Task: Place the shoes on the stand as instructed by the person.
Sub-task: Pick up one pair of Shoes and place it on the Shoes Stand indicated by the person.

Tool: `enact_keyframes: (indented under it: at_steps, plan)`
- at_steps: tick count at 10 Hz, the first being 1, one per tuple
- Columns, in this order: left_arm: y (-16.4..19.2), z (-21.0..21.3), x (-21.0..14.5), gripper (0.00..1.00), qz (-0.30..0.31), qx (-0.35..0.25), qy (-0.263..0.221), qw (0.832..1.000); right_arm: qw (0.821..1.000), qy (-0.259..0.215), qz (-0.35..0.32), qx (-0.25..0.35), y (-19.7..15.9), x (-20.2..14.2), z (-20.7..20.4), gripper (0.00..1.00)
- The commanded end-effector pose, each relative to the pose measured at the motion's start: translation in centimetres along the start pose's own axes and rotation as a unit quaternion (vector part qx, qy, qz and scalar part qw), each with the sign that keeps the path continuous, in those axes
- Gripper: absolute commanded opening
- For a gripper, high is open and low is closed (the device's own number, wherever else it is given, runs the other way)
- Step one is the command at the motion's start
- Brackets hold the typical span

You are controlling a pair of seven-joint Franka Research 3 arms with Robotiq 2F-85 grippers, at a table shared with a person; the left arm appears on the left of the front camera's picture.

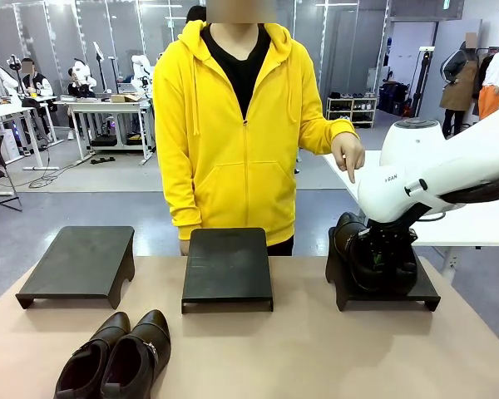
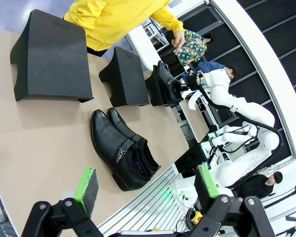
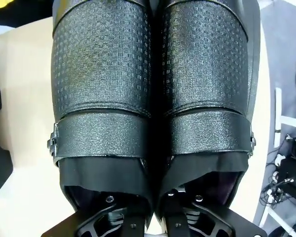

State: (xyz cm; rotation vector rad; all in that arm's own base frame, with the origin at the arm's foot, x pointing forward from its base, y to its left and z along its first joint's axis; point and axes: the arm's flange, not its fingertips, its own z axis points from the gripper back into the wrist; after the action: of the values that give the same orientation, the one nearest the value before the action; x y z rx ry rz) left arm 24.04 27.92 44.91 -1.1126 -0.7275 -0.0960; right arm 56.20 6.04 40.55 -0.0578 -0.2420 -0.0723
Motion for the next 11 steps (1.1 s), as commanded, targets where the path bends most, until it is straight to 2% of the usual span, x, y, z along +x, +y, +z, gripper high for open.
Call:
enact_keyframes:
  at_steps: [1, 2, 3, 5, 7, 8, 9, 11]
  plan:
    - [0.0, 0.1, 0.0, 1.00, -0.001, -0.002, -0.002, 1.000, 1.000, -0.015, -0.021, -0.015, 0.5, -0.5, -0.6, 0.37]
    - [0.0, 0.1, 0.0, 1.00, -0.001, -0.002, -0.002, 1.000, 0.999, -0.017, -0.020, -0.020, 0.4, -0.6, -0.5, 0.49]
    - [0.0, 0.1, 0.0, 1.00, -0.001, -0.002, -0.002, 1.000, 0.999, -0.018, -0.021, -0.020, 0.4, -0.6, -0.3, 0.77]
    - [0.0, 0.1, 0.0, 1.00, -0.001, -0.002, -0.002, 1.000, 0.999, -0.021, -0.020, -0.019, 0.4, -0.8, 0.2, 1.00]
    - [0.0, 0.1, 0.0, 1.00, -0.001, -0.002, -0.002, 1.000, 0.999, -0.026, -0.027, -0.018, -0.1, -1.0, 1.1, 1.00]
    - [0.0, 0.1, 0.0, 1.00, -0.001, -0.002, -0.002, 1.000, 0.999, -0.023, -0.033, -0.011, -0.3, -1.1, 1.3, 0.88]
    - [0.0, 0.1, 0.0, 1.00, -0.001, -0.002, -0.002, 1.000, 0.999, -0.022, -0.033, -0.008, -0.4, -1.2, 1.4, 0.96]
    - [0.0, 0.1, 0.0, 1.00, -0.001, -0.002, -0.002, 1.000, 0.999, -0.024, -0.036, -0.002, -0.5, -1.3, 1.7, 1.00]
